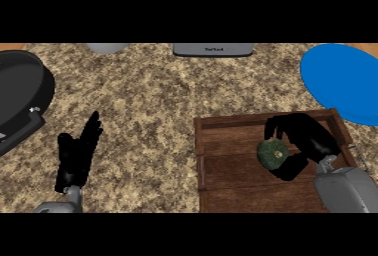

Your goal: Pick the squash from the tray and place it in the plate

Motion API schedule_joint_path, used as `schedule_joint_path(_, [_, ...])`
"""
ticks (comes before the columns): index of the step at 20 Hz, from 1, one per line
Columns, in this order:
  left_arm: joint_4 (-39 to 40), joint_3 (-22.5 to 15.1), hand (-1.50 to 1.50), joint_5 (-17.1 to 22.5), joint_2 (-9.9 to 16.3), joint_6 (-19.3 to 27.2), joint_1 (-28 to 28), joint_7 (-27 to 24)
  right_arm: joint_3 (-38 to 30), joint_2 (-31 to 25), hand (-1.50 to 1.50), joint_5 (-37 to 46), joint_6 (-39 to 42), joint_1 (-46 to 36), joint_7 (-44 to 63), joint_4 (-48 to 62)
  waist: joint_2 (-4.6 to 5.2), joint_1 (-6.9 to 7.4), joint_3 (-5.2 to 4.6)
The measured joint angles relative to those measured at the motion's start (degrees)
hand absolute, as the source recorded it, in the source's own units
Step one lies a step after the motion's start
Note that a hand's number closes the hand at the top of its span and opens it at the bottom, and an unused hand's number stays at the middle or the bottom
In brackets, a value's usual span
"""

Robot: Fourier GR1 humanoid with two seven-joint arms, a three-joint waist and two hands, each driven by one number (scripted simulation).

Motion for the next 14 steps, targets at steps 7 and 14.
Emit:
schedule_joint_path(7, [0.7, -0.3, 0.00, -0.7, -0.7, -0.3, -0.3, -0.7, -7.1, -6.5, 1.50, -0.9, -5.2, -10.7, -17.0, 17.1, 0.28, 0.60, 0.11])
schedule_joint_path(14, [0.9, 0.7, 0.00, -0.3, -0.4, -1.2, 0.7, -1.6, -15.1, -8.7, 1.50, -4.2, -10.6, -14.5, -21.3, 16.7, 0.06, -0.11, 0.09])
